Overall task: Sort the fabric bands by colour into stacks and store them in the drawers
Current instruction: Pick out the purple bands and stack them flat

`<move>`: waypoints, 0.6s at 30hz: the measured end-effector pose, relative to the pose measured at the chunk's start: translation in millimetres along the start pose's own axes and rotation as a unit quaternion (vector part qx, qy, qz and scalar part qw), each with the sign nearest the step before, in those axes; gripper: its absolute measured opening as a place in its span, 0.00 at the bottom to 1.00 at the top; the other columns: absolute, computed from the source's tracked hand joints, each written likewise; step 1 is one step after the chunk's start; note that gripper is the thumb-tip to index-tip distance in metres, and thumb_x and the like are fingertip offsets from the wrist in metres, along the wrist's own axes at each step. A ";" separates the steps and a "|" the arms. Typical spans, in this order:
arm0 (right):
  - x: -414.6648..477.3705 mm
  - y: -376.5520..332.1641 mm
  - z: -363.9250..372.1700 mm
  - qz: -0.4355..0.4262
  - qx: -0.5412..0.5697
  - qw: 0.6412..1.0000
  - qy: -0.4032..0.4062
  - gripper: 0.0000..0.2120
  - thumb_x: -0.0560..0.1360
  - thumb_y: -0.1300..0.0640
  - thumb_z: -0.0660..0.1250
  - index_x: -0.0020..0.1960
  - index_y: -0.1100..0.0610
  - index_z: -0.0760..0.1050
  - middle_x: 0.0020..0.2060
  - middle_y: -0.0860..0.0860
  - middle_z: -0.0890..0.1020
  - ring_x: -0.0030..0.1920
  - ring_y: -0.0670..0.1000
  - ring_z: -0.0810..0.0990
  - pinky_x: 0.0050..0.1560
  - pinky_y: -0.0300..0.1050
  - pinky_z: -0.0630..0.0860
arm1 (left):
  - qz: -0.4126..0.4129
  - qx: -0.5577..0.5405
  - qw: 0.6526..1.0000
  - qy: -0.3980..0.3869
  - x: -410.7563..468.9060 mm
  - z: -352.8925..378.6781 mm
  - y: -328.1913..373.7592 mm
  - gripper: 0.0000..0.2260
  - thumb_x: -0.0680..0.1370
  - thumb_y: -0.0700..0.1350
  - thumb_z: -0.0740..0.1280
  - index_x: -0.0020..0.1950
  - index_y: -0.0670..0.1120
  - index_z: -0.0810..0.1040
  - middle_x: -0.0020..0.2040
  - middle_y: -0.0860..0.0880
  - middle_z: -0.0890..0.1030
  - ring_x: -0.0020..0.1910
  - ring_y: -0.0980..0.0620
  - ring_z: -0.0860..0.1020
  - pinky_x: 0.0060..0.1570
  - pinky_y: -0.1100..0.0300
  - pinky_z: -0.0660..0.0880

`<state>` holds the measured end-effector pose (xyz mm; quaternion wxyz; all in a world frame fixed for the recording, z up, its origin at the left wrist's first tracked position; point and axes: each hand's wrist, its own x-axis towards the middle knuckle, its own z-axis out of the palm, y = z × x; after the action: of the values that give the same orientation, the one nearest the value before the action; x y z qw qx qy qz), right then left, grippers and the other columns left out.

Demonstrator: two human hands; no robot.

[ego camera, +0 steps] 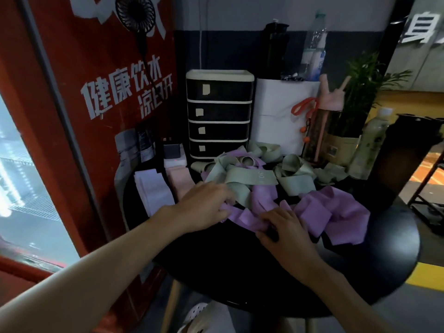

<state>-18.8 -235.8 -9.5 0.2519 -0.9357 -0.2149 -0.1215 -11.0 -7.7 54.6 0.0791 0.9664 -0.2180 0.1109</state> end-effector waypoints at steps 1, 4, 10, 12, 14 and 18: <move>1.4 0.1 0.6 0.007 0.001 1.000 -0.003 0.15 0.76 0.50 0.68 0.62 0.49 0.75 0.61 0.45 0.76 0.77 0.53 0.56 0.69 0.54 0.60 | 0.008 0.012 1.000 0.018 -2.8 7.9 2.7 0.09 0.76 0.49 0.67 0.55 0.51 0.80 0.54 0.53 0.79 0.55 0.50 0.75 0.53 0.52 0.69; 2.8 2.8 2.0 -0.006 0.006 1.000 0.003 0.06 0.75 0.53 0.69 0.52 0.49 0.79 0.52 0.47 0.79 0.69 0.59 0.69 0.66 0.57 0.67 | -0.003 0.011 0.999 0.032 -8.3 25.7 5.1 0.11 0.77 0.55 0.66 0.57 0.55 0.81 0.52 0.55 0.80 0.54 0.51 0.76 0.49 0.55 0.63; 4.0 2.2 -0.7 -0.053 0.031 0.997 0.045 0.06 0.72 0.50 0.68 0.38 0.50 0.78 0.37 0.43 0.79 0.44 0.41 0.76 0.75 0.51 0.59 | -0.135 -0.043 0.986 0.089 -1.1 40.8 27.4 0.19 0.78 0.64 0.61 0.44 0.52 0.84 0.43 0.53 0.81 0.47 0.52 0.75 0.49 0.53 0.62; 2.7 -0.8 -2.5 -0.048 0.040 0.997 0.047 0.10 0.70 0.46 0.64 0.37 0.51 0.78 0.36 0.43 0.79 0.42 0.38 0.73 0.73 0.52 0.62 | -0.165 -0.070 0.979 0.100 2.6 42.6 33.5 0.17 0.78 0.60 0.65 0.41 0.50 0.84 0.41 0.52 0.82 0.45 0.52 0.76 0.47 0.53 0.58; 1.6 -1.7 -3.0 -0.031 0.056 0.997 0.039 0.10 0.70 0.47 0.63 0.41 0.52 0.79 0.38 0.43 0.80 0.44 0.40 0.75 0.67 0.56 0.69 | -0.180 -0.105 0.972 0.106 4.9 41.2 37.1 0.15 0.77 0.57 0.66 0.40 0.48 0.83 0.41 0.51 0.83 0.45 0.52 0.78 0.50 0.53 0.58; -0.5 -6.8 -8.1 0.012 0.097 0.994 0.045 0.09 0.71 0.47 0.63 0.50 0.47 0.76 0.46 0.43 0.78 0.55 0.53 0.78 0.58 0.56 0.74 | -0.148 -0.196 0.960 0.135 3.1 28.4 35.6 0.10 0.76 0.50 0.69 0.35 0.52 0.78 0.38 0.56 0.83 0.43 0.57 0.79 0.62 0.48 0.66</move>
<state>-23.4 -235.0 0.0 0.3522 -0.9029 -0.2033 -0.1390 -18.8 -46.4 31.8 0.3113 0.9294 -0.0774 0.1824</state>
